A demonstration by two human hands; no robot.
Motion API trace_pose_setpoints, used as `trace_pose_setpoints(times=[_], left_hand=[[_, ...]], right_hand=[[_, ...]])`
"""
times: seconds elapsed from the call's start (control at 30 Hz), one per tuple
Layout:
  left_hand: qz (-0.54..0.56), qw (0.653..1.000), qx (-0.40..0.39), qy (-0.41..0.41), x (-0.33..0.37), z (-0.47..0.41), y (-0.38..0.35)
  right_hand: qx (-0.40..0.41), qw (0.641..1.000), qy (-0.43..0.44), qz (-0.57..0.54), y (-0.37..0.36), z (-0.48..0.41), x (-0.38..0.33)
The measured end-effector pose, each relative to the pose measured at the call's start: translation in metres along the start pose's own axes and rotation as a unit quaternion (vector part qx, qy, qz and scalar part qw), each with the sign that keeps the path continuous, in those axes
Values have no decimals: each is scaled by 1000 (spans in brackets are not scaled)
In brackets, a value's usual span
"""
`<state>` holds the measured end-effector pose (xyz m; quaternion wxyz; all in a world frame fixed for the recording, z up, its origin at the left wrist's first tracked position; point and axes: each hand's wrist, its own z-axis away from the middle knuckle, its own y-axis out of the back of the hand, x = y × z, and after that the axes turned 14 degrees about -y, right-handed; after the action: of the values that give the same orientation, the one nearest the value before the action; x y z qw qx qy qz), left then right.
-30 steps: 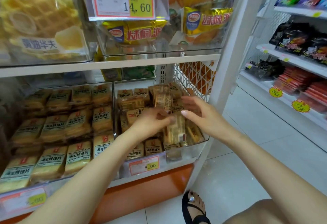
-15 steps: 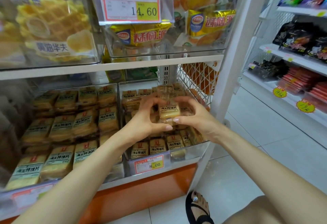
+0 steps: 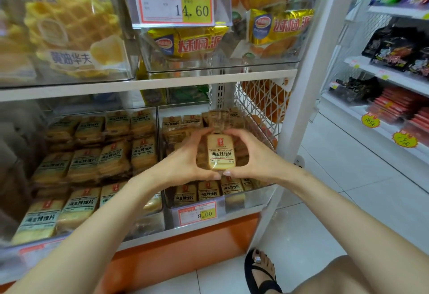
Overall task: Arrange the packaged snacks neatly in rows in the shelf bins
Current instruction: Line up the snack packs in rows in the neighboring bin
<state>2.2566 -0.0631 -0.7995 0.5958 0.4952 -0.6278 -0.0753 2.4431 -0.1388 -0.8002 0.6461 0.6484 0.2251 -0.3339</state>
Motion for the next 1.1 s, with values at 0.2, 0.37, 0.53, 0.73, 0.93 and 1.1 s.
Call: trace_pose_setpoints(times=[0.2, 0.37, 0.53, 0.73, 0.93, 1.1], left_hand=[[-69, 988, 133, 26, -16, 16, 41], [-94, 980, 173, 32, -28, 27, 44], [-107, 977, 183, 22, -32, 33, 47], [-139, 979, 150, 0, -31, 32, 46], [-188, 977, 76, -67, -16, 22, 30], [-199, 961, -173, -90, -10, 14, 2]], right_hand=[[-34, 997, -63, 12, 0, -7, 5], [-93, 991, -58, 75, -35, -13, -9], [-88, 991, -48, 89, -58, -21, -19], [-87, 989, -13, 122, -61, -14, -22], [112, 981, -48, 152, 2, -5, -7], [130, 973, -59, 182, 17, 2, 11]])
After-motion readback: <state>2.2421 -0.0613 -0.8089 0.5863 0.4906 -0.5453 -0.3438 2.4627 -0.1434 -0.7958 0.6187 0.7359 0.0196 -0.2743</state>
